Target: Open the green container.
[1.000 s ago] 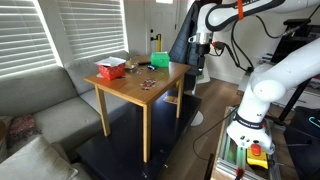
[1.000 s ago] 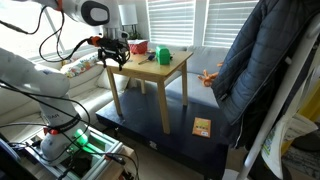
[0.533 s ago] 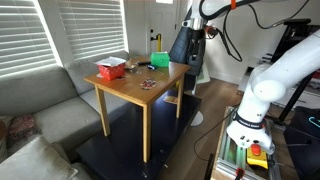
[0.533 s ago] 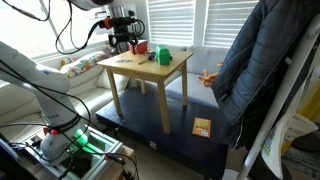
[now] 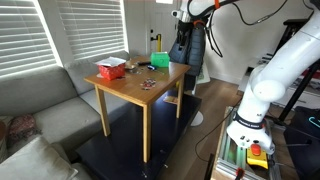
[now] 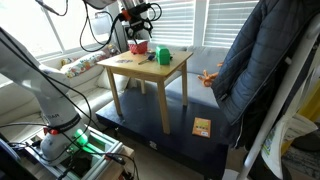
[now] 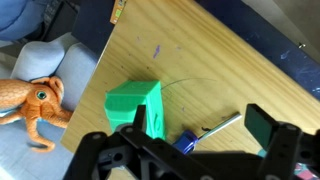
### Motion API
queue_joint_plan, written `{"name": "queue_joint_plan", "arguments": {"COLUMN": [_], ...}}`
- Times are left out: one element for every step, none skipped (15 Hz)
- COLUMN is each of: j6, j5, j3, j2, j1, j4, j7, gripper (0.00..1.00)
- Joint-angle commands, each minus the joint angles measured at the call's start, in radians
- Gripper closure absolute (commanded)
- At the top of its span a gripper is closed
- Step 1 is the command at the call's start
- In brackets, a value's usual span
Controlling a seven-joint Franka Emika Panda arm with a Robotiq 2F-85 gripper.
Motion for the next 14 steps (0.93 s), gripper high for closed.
{"name": "queue_joint_plan", "arguments": {"j6": [0.012, 0.015, 0.015, 0.015, 0.015, 0.015, 0.015, 0.013, 0.033, 0.045, 0.062, 0.090, 0.113, 0.132], "j5": [0.009, 0.009, 0.009, 0.009, 0.009, 0.009, 0.009, 0.028, 0.024, 0.035, 0.044, 0.050, 0.046, 0.043], "j3": [0.018, 0.018, 0.018, 0.018, 0.018, 0.018, 0.018, 0.011, 0.011, 0.005, 0.000, -0.002, 0.004, 0.006], "j2": [0.020, 0.033, 0.038, 0.039, 0.039, 0.039, 0.039, 0.059, 0.077, 0.101, 0.125, 0.152, 0.176, 0.198], "j1": [-0.021, -0.022, -0.022, -0.022, -0.022, -0.022, -0.022, -0.019, -0.022, -0.017, -0.013, -0.014, -0.022, -0.026], "j4": [0.012, 0.020, 0.023, 0.025, 0.026, 0.027, 0.028, 0.047, 0.056, 0.071, 0.084, 0.099, 0.112, 0.126], "j7": [-0.007, -0.007, -0.007, -0.007, -0.007, -0.007, -0.007, -0.015, -0.007, -0.023, -0.038, -0.037, -0.012, -0.015], "gripper": [0.00, 0.00, 0.00, 0.00, 0.00, 0.00, 0.00, 0.00, 0.00, 0.00, 0.00, 0.00, 0.00, 0.00]}}
